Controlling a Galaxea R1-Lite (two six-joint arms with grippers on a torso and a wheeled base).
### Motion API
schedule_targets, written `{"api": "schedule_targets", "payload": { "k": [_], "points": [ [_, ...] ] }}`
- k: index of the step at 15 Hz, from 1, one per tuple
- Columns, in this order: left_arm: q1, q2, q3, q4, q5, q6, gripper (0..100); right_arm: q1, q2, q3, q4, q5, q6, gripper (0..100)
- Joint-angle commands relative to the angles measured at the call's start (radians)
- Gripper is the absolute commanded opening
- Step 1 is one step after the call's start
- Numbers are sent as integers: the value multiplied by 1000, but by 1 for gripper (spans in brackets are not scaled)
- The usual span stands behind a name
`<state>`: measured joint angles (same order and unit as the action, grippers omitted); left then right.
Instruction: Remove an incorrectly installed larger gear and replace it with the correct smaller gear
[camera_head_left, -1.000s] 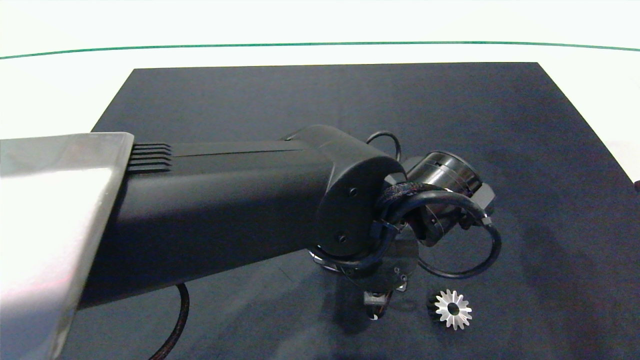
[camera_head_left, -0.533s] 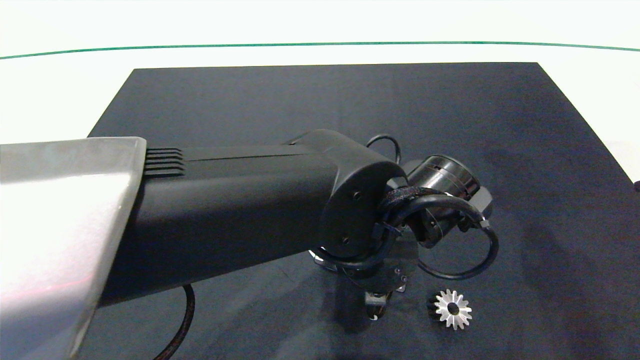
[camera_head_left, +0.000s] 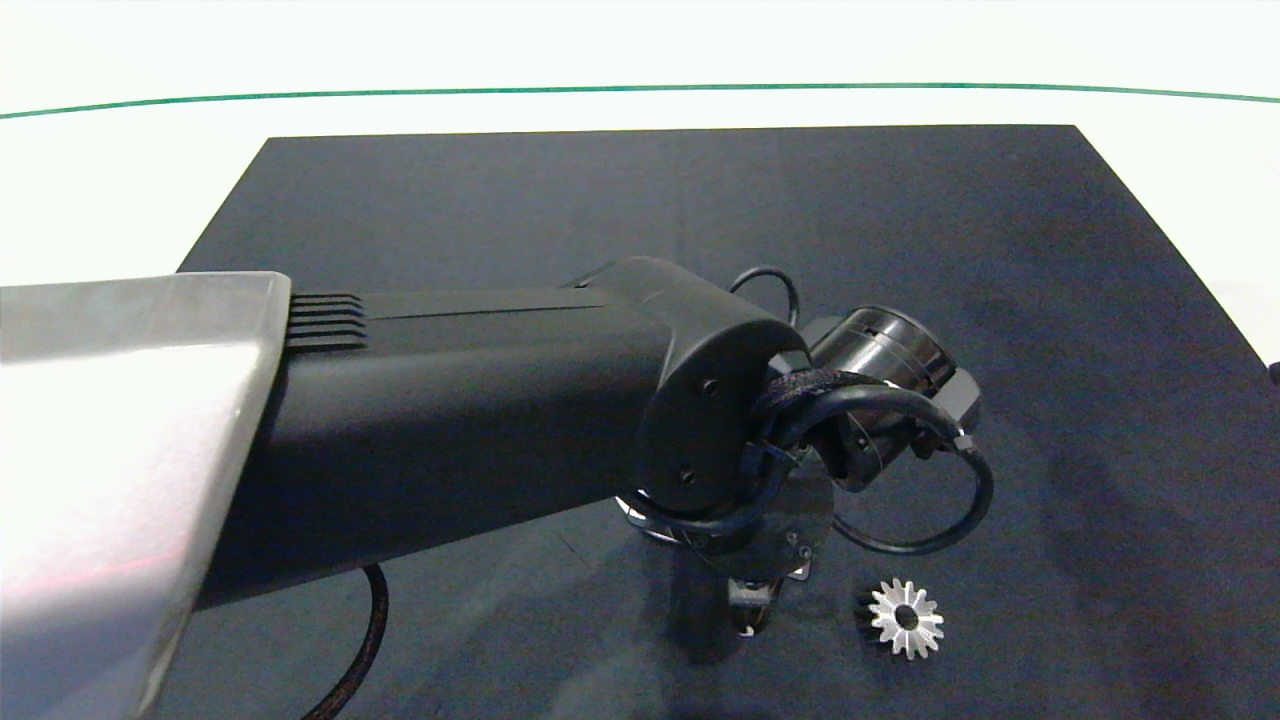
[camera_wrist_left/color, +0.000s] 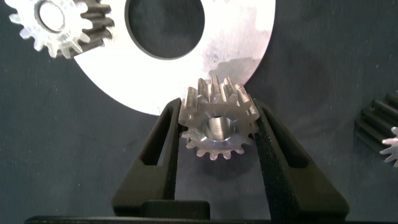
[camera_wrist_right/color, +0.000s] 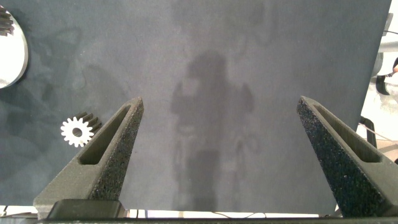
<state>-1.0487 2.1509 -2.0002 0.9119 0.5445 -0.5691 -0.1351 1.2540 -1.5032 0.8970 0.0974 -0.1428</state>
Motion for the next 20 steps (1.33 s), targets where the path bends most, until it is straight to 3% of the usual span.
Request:
{"api": "schedule_targets", "payload": {
  "k": [1,20],
  "points": [
    [3,3,0,2,3,-1,16,0,-1,0,5,1,-1,100],
    [10,-43,0,2,5,-12,16,0,-7,6,5,4,-3,100]
  ]
}}
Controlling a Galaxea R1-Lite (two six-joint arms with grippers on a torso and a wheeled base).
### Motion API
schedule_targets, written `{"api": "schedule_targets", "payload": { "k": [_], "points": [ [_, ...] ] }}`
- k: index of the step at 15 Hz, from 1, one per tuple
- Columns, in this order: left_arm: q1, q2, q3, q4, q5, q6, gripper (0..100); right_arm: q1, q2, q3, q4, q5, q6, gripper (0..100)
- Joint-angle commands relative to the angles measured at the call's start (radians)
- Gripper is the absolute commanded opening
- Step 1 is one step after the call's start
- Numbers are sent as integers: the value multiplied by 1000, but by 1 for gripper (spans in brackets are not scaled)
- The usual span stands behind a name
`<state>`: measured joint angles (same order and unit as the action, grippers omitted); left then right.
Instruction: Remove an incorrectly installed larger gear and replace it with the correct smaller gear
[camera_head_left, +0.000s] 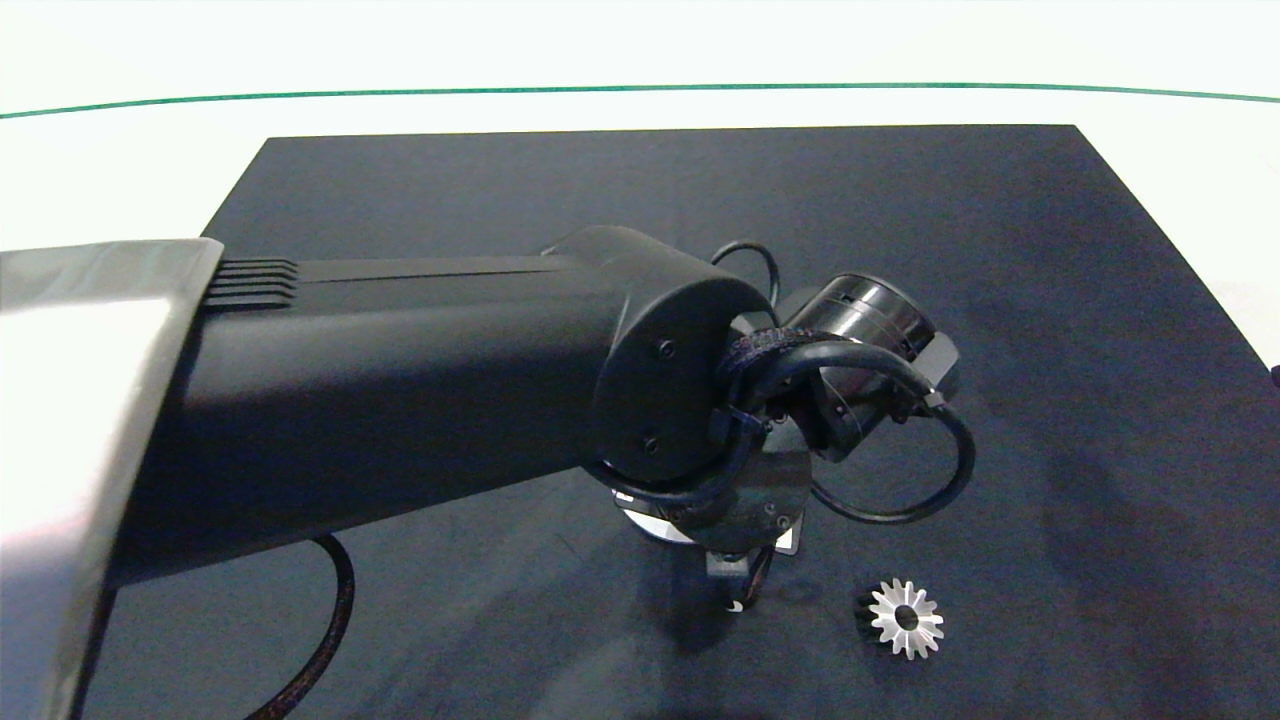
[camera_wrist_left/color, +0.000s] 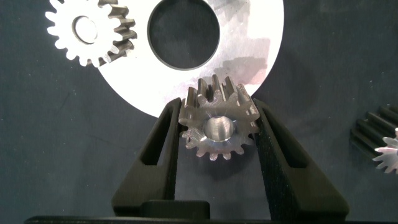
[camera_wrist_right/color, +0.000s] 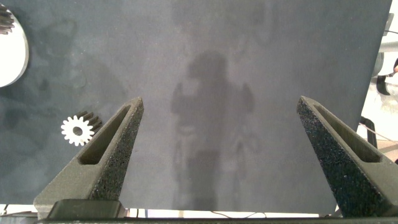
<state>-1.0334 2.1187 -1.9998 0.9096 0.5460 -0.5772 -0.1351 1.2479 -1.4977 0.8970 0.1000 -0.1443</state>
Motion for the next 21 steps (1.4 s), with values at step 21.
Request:
{"api": "schedule_targets", "payload": {
  "k": [21],
  "points": [
    [-24,3,0,-28,6,-21,16,0,-2,-1,3,3,-1,100]
  ]
}}
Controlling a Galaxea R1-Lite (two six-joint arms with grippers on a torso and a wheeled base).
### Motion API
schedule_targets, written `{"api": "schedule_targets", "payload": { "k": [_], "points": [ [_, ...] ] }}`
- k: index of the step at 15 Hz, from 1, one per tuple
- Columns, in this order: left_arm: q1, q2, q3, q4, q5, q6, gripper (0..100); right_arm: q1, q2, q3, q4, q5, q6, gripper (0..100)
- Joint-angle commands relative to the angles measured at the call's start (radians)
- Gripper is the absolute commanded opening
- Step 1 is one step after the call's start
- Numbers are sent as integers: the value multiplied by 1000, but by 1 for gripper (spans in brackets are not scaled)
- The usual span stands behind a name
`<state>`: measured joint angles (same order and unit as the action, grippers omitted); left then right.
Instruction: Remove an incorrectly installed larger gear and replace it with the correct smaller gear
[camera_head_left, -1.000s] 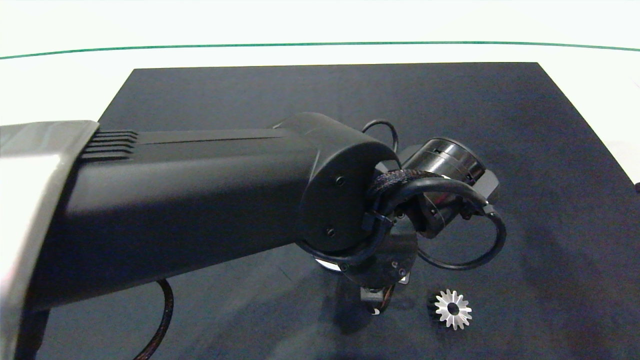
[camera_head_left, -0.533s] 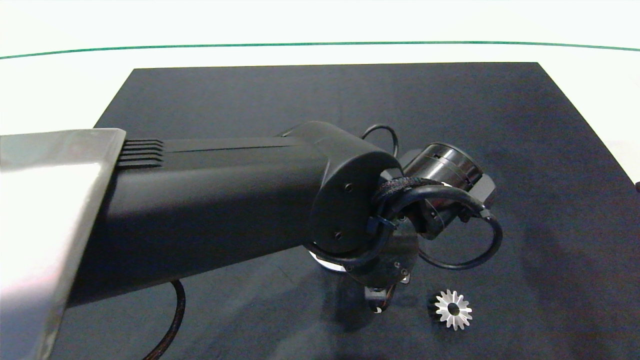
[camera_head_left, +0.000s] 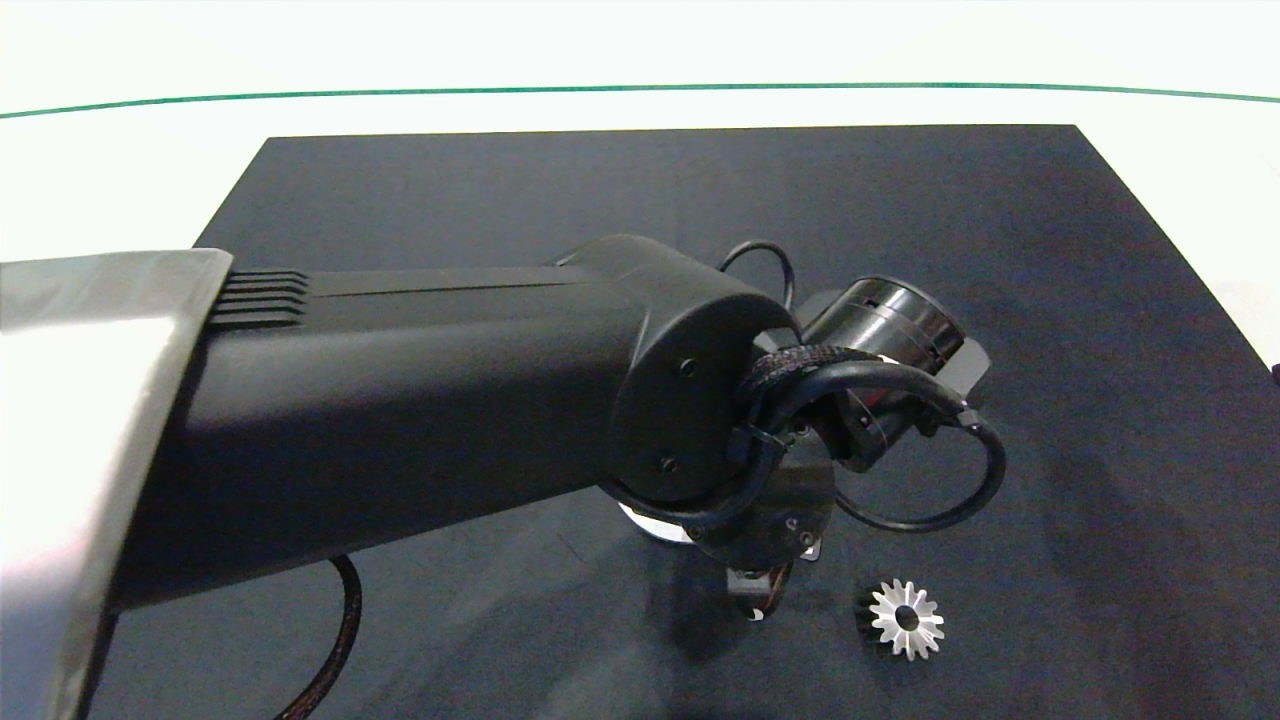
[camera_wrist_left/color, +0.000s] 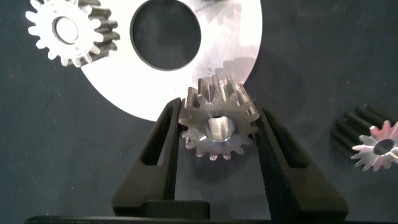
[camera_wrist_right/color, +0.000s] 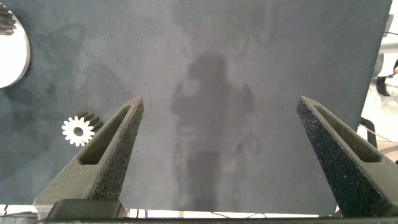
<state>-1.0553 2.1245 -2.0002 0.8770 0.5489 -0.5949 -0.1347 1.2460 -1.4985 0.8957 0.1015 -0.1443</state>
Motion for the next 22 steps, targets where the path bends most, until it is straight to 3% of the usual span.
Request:
{"api": "schedule_targets", "payload": {
  "k": [1,22],
  "points": [
    [-2,-3,0,5,3,-3,16,0,0,0,5,1,-1,100],
    [20,-12,46,-15,2,0,16,0,0,0,5,1,-1,100]
  ]
}}
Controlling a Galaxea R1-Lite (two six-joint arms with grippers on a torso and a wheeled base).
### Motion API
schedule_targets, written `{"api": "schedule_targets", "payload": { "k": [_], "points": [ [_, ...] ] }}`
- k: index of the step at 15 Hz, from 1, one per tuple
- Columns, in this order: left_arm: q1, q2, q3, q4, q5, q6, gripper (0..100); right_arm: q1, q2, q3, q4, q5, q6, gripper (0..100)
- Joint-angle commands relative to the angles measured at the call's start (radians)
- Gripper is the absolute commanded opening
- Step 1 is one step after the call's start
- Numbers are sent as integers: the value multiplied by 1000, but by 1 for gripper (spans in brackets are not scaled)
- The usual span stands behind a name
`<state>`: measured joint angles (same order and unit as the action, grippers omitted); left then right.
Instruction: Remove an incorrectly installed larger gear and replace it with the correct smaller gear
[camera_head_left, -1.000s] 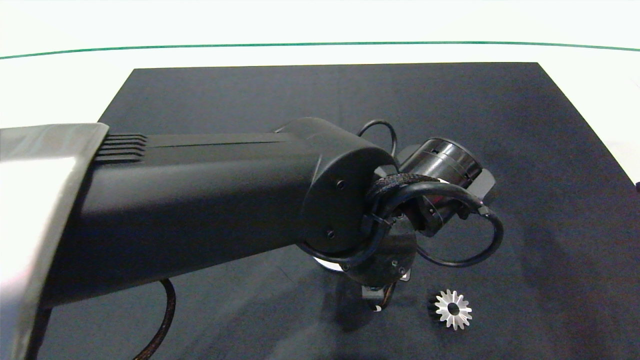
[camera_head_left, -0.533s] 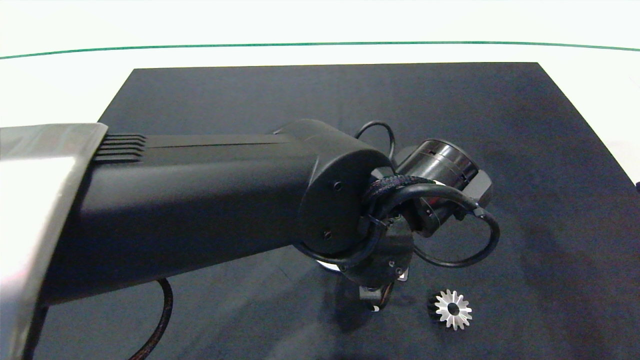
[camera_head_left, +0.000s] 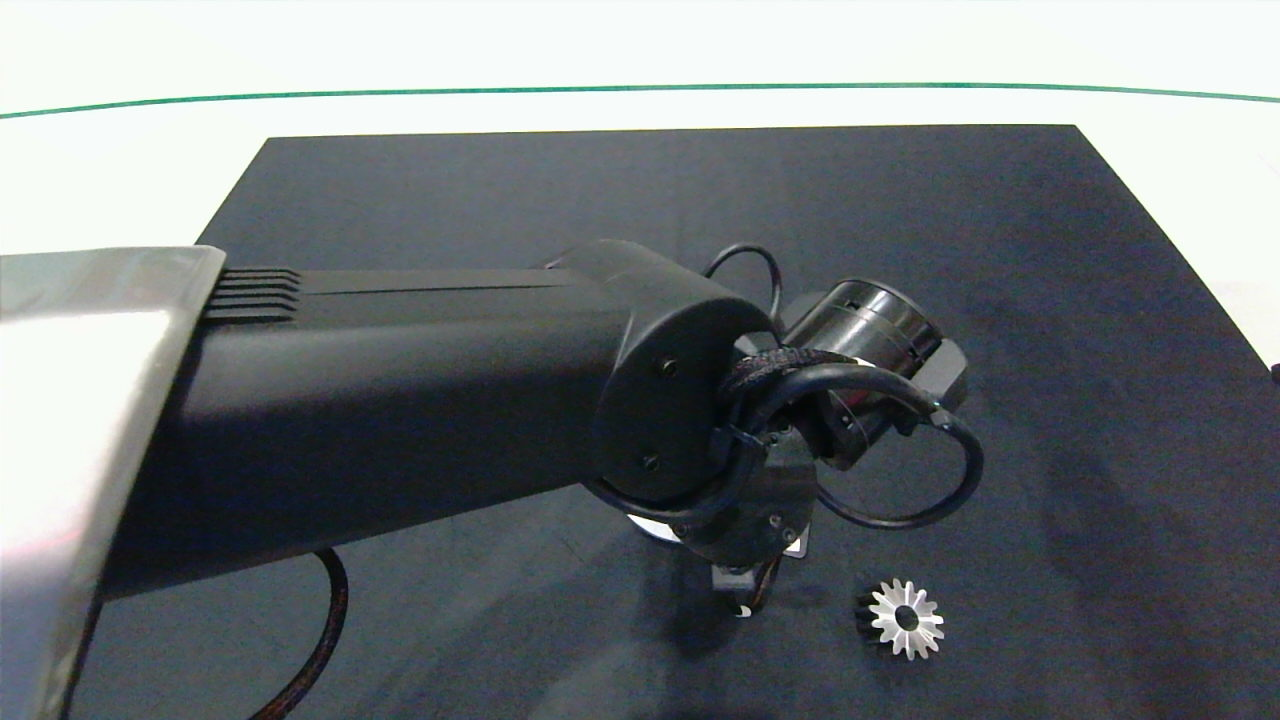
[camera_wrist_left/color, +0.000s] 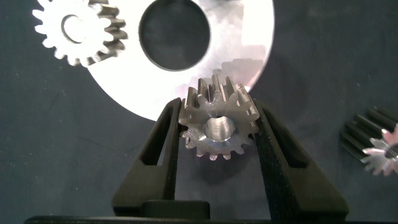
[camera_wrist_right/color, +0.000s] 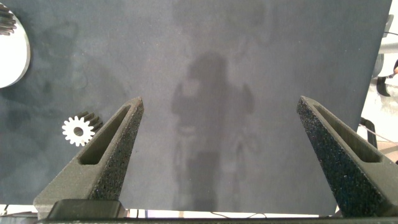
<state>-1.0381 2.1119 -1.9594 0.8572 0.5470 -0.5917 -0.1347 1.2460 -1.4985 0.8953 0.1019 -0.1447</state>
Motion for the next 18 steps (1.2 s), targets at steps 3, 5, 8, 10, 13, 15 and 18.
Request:
{"api": "schedule_targets", "payload": {
  "k": [3,5,8,10,13,15,18],
  "points": [
    [4,-4,31,2,4,-5,16,0,0,0,5,1,-1,100],
    [3,-10,54,-32,4,-3,16,0,0,0,5,1,-1,100],
    [4,-13,69,-40,4,-3,16,0,0,0,5,1,-1,100],
    [4,-20,77,-40,4,-3,16,0,0,0,5,1,-1,100],
    [4,-30,94,-41,4,-3,16,0,0,0,5,1,-1,100],
    [4,-35,99,-43,4,-3,16,0,0,0,5,1,-1,100],
    [3,-33,100,-61,4,-3,16,0,0,1,5,1,-1,100]
  ]
}}
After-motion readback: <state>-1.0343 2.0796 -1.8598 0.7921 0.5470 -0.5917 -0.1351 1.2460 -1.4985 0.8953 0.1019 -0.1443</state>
